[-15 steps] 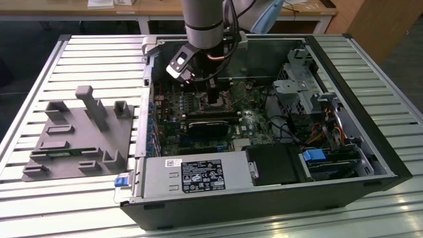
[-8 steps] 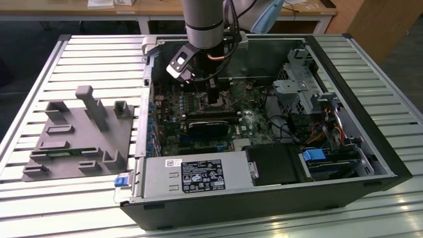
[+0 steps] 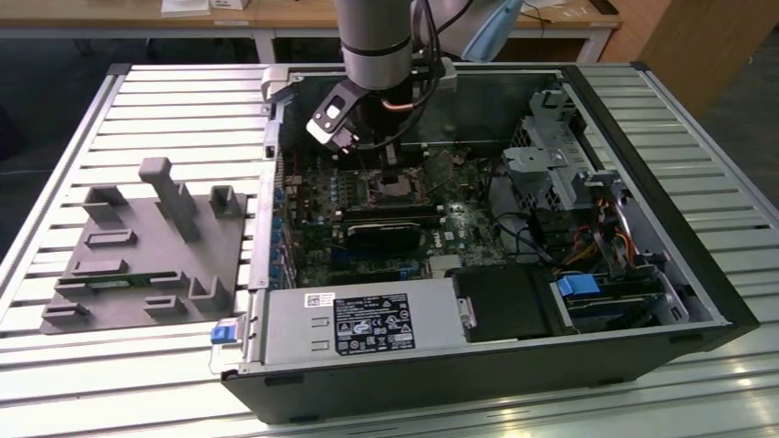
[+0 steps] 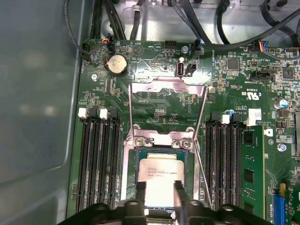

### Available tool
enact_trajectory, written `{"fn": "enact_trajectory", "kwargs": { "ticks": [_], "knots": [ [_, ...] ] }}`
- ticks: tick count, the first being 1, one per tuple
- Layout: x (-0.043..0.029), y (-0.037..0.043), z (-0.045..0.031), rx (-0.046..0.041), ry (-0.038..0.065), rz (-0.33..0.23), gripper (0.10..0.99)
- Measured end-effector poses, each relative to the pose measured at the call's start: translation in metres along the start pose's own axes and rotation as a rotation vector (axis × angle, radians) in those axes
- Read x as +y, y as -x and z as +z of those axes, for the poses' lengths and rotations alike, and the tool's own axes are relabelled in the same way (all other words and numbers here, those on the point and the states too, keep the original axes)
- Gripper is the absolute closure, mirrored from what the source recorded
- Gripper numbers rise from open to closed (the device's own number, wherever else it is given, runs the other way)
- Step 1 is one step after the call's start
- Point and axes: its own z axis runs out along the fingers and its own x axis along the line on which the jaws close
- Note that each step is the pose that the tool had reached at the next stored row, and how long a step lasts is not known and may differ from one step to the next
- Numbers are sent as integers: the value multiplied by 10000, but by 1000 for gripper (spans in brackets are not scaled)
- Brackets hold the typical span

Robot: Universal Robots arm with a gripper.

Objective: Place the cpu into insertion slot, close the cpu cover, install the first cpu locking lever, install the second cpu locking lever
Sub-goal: 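Place the cpu into insertion slot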

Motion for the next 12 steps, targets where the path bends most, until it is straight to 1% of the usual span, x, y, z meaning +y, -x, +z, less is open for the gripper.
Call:
{"fn": "enact_trajectory", "kwargs": {
  "ticks": [2, 4, 6, 10, 12],
  "knots": [
    [0, 0, 0, -1, -1, 1, 847],
    [0, 0, 0, -1, -1, 3, 847],
    [0, 0, 0, -1, 0, 4, 965],
    [0, 0, 0, -1, 0, 7, 980],
    [11, 0, 2, -2, -36, 29, 980]
  ]
}}
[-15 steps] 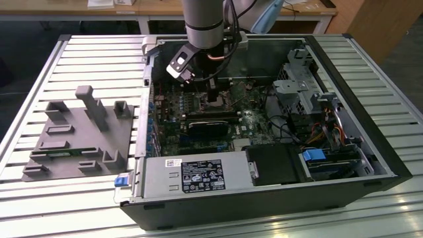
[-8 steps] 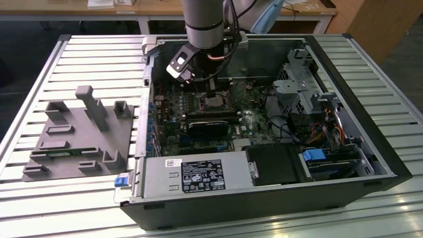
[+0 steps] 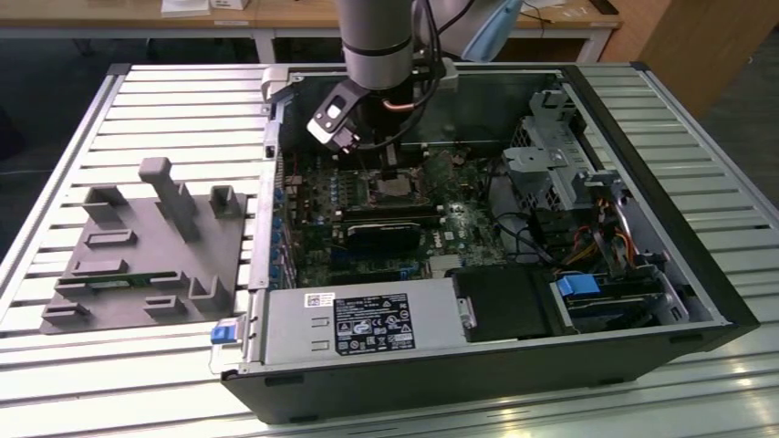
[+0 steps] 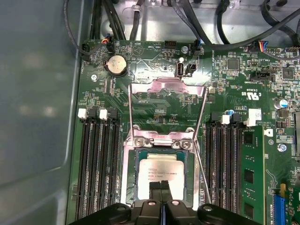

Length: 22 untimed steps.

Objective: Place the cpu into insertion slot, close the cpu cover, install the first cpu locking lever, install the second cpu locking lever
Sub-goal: 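Place the cpu into insertion slot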

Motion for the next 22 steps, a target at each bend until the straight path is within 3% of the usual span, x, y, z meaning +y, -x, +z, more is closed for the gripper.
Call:
{"fn": "enact_trajectory", "kwargs": {
  "ticks": [2, 8, 14, 22],
  "knots": [
    [18, 1, 1, -5, -72, 45, 980],
    [90, 3, 11, -1, -416, 85, 980],
    [93, 3, -4, -5, -421, 90, 980],
    [118, -2, -203, -2, -420, 92, 980]
  ]
}}
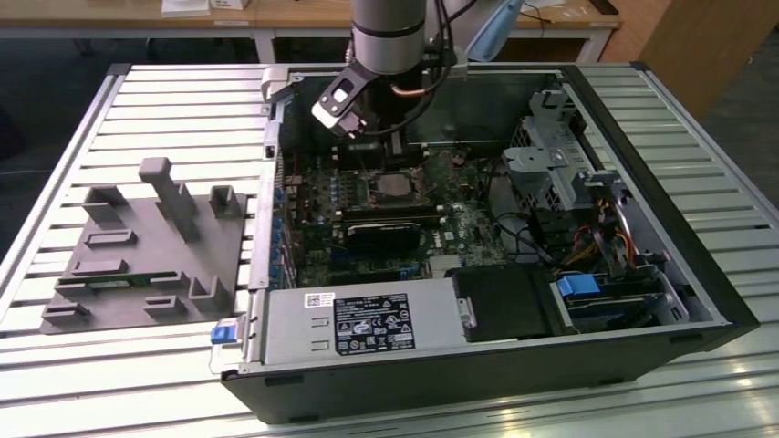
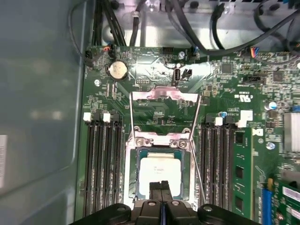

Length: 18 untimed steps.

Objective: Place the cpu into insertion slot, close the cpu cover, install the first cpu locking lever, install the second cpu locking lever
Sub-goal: 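Place the cpu into insertion slot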

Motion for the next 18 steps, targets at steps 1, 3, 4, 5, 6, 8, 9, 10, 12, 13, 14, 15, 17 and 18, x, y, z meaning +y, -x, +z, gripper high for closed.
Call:
{"fn": "enact_trajectory", "kwargs": {
  "ticks": [1, 3, 4, 5, 6, 8, 9, 10, 12, 13, 14, 15, 17, 18],
  "knots": [
    [2, -1, -28, 1, 0, 2, 980],
    [7, -3, -88, 0, 1, 8, 980],
    [9, -3, -115, -1, 0, 11, 980],
    [11, -4, -132, -2, -1, 16, 980],
    [11, -4, -132, 0, 1, 19, 980],
    [35, -4, -130, -1, 1, 26, 980],
    [59, -3, -129, -2, 0, 30, 980],
    [85, -3, -127, -3, 0, 30, 980],
    [132, -3, -123, -3, 0, 37, 980],
    [149, -3, -122, -4, 0, 45, 980],
    [170, -5, -118, -21, 9, 288, 980],
    [170, -5, -116, -33, 11, 425, 980],
    [170, -5, -117, -39, 12, 481, 980],
    [170, -5, -117, -40, 11, 483, 980]
  ]
}}
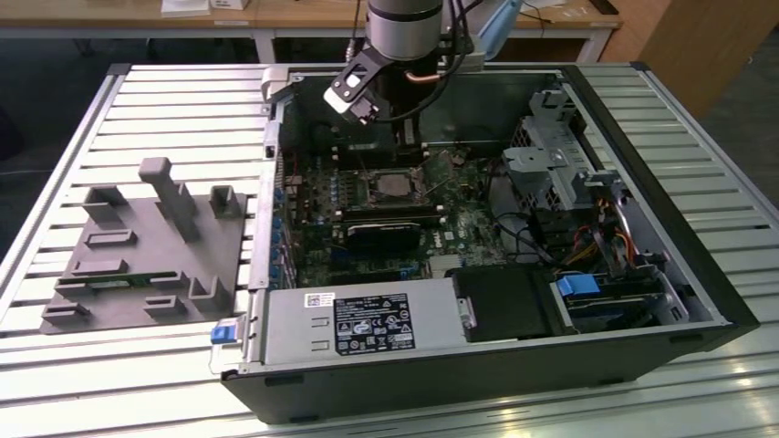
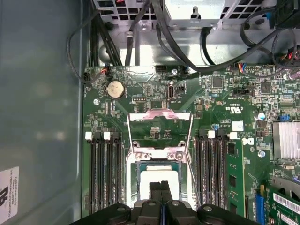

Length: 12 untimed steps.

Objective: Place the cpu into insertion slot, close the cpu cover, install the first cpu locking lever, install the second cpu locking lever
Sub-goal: 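Place the cpu into insertion slot, then close the cpu cover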

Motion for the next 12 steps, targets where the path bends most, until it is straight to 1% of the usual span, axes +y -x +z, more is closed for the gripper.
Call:
{"fn": "enact_trajectory", "kwargs": {
  "ticks": [2, 3, 4, 5, 8, 10, 12],
  "knots": [
    [0, 0, 1, 1, 0, 1, 980],
    [2, -1, 3, 0, -64, 4, 980],
    [7, -1, 4, -8, -248, 8, 980],
    [10, -1, 3, -13, -354, 10, 980],
    [10, 0, 3, -14, -374, 11, 980],
    [10, -1, 3, -15, -424, 11, 980],
    [10, -1, 4, -15, -430, 12, 980]
  ]
}}
